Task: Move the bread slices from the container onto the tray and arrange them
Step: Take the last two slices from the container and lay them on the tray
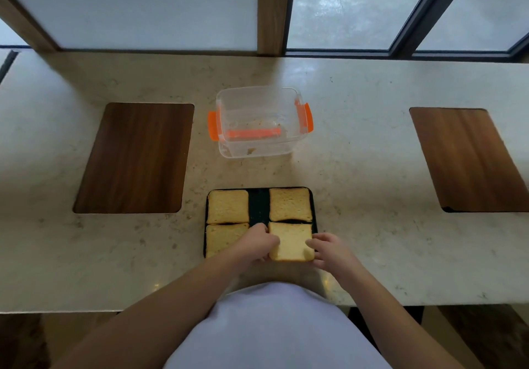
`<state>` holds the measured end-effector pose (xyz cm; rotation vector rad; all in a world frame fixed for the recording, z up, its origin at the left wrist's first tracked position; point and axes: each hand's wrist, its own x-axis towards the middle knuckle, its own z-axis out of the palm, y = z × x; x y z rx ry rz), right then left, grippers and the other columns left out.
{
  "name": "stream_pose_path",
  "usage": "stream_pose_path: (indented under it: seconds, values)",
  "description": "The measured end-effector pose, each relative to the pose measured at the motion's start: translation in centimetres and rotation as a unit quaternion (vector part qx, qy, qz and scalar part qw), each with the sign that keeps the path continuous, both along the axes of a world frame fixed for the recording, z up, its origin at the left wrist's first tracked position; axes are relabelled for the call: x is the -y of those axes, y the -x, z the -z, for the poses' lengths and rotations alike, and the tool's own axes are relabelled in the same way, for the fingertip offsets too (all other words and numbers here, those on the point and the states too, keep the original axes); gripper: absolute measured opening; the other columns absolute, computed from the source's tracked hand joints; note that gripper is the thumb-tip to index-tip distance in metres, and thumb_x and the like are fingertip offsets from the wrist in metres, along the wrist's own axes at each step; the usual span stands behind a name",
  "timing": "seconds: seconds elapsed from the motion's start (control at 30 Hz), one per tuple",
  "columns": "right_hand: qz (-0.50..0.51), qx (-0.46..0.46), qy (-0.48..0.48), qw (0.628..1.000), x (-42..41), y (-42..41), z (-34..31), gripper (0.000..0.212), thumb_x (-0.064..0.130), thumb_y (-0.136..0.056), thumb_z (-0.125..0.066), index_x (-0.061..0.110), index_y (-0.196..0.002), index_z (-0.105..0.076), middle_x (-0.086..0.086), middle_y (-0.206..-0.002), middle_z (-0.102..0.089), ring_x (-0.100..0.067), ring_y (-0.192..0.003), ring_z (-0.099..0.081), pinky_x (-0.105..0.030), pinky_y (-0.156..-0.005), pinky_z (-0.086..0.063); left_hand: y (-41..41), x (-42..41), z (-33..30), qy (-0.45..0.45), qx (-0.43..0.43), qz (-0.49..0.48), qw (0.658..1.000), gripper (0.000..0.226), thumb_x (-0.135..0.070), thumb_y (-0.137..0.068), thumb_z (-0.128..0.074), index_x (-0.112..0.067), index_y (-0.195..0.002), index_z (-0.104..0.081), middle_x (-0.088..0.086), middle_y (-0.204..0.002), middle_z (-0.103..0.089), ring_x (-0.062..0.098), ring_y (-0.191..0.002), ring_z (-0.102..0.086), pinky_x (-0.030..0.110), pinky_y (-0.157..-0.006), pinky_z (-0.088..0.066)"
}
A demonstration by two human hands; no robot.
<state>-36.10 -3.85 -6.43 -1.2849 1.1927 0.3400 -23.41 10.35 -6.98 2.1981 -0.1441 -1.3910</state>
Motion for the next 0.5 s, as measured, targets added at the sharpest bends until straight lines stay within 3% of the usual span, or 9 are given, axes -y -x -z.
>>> stream_pose_path:
  seconds: [0.23,0.5]
  values:
    - [-0.059,-0.005,0.07,0.996,-0.2,0.4,0.0,0.046,0.026,-0.095,-0.063,0.013,-0.138,-0.05,-0.003,-0.116,-0.059,-0.015,-0.096,-0.063,-0.029,-0.078,-0.058,0.5,0.0,1.1,-0.019,-0.007,0.018,1.0,0.053,-0.022,-0.089,-0.059,-0.01,-0.137,-0.039,0.01,-0.103,-0.061,0.019,-0.081,-0.066,0.033,-0.072,-0.058]
    - [-0.067,-0.004,0.103,0.992,-0.1,0.5,0.6,0.047,0.026,-0.093,-0.063,0.014,-0.136,-0.049,0.003,-0.11,-0.06,-0.014,-0.093,-0.063,-0.036,-0.082,-0.059,0.2,0.1,1.2,0.022,-0.002,0.038,0.999,0.065,-0.016,-0.071,-0.08,-0.017,-0.125,-0.045,0.005,-0.101,-0.063,0.019,-0.086,-0.067,0.042,-0.075,-0.061]
